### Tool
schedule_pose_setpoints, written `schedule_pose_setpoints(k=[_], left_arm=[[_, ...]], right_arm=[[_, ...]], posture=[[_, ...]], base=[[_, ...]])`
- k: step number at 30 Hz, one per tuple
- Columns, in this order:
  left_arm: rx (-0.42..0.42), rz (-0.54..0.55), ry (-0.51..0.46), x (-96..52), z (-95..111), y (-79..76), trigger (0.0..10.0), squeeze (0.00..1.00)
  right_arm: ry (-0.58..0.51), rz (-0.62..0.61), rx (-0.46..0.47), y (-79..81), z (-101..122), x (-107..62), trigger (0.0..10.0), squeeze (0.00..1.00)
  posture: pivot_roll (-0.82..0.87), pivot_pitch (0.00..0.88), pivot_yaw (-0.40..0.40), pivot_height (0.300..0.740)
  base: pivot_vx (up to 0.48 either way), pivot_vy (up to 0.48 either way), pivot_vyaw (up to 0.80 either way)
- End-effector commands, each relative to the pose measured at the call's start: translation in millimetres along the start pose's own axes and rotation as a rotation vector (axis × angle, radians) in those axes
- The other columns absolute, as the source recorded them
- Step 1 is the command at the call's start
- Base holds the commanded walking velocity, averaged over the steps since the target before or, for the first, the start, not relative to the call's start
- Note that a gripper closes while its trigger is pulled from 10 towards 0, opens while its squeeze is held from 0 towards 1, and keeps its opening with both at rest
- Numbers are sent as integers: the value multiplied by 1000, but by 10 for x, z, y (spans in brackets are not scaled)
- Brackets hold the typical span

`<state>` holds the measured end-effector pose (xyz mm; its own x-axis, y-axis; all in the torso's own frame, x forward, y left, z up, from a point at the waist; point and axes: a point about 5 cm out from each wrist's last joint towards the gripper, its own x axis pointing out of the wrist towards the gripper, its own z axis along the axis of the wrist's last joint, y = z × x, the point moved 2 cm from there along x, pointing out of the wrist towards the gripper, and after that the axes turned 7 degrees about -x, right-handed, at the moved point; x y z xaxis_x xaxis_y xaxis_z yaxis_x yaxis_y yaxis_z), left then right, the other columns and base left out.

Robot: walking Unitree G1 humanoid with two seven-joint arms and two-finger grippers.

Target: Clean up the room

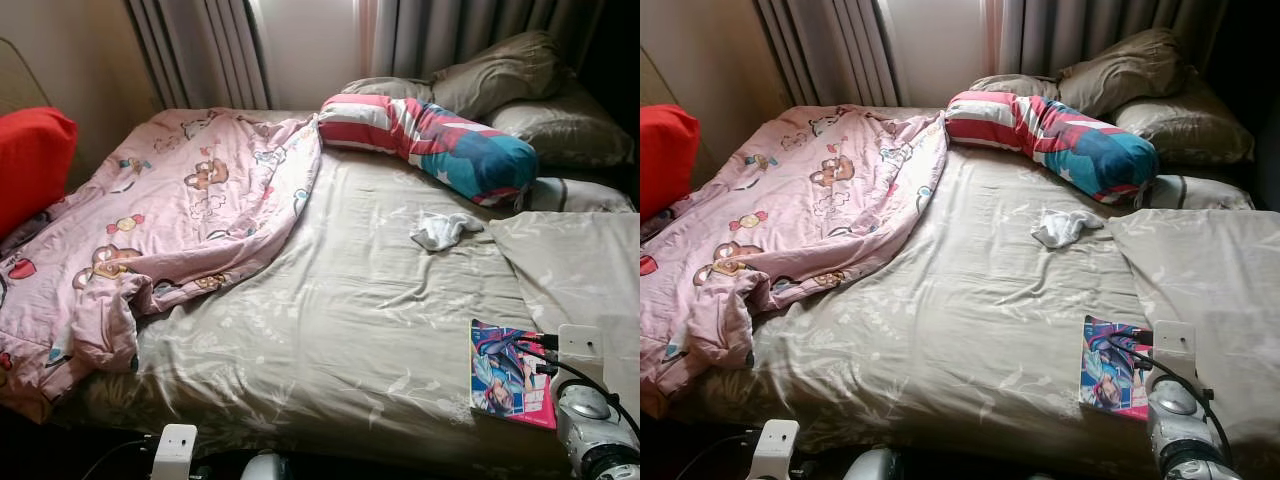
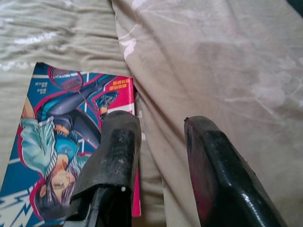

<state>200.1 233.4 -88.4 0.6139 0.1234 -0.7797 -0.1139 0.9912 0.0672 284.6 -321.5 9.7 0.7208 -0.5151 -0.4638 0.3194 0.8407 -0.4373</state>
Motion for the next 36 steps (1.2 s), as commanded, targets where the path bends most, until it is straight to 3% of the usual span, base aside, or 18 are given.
schedule_pose_setpoints(k=[1,3,7,8,11,13,17,18,22,30,36], left_arm=[[7,9,19,-8,-34,42,10000,0],[7,8,19,-8,-35,40,10000,0],[6,8,19,-8,-37,38,10000,0],[5,8,20,-9,-41,34,10000,0],[2,7,21,-9,-46,30,10000,0],[1,7,22,-9,-51,25,10000,0],[0,4,23,-9,-53,16,10000,0],[0,2,23,-8,-54,7,10000,0],[-2,-2,23,-7,-58,-9,10000,0],[-2,-7,29,-11,-83,-24,10000,0],[2,-9,36,-17,-111,-24,10000,0]], right_arm=[[-42,20,-3,80,107,0,10000,0],[-81,95,-12,251,128,-36,10000,0],[-123,180,19,436,134,-91,10000,0],[-122,247,69,579,66,-148,10000,0],[-71,291,123,711,-108,-219,10000,0],[11,310,144,800,-346,-296,10000,0],[112,332,146,888,-630,-404,10000,0],[175,333,162,920,-809,-479,10000,0],[309,379,168,1020,-1150,-663,10000,0],[452,414,193,1130,-1457,-881,10000,0],[471,432,179,1137,-1527,-931,10000,0]], posture=[[-92,0,87,653],[-92,0,83,653],[-93,0,80,653],[-91,0,77,653],[-93,0,73,653],[-96,0,72,653],[-100,0,68,653],[-104,0,64,653],[-107,0,58,653],[-105,0,53,679],[-113,0,55,718]], base=[[0,0,0],[0,0,0],[0,0,0],[0,0,0],[0,0,0],[0,0,0],[0,0,0],[0,0,0],[0,0,0],[0,0,0],[0,0,0]])
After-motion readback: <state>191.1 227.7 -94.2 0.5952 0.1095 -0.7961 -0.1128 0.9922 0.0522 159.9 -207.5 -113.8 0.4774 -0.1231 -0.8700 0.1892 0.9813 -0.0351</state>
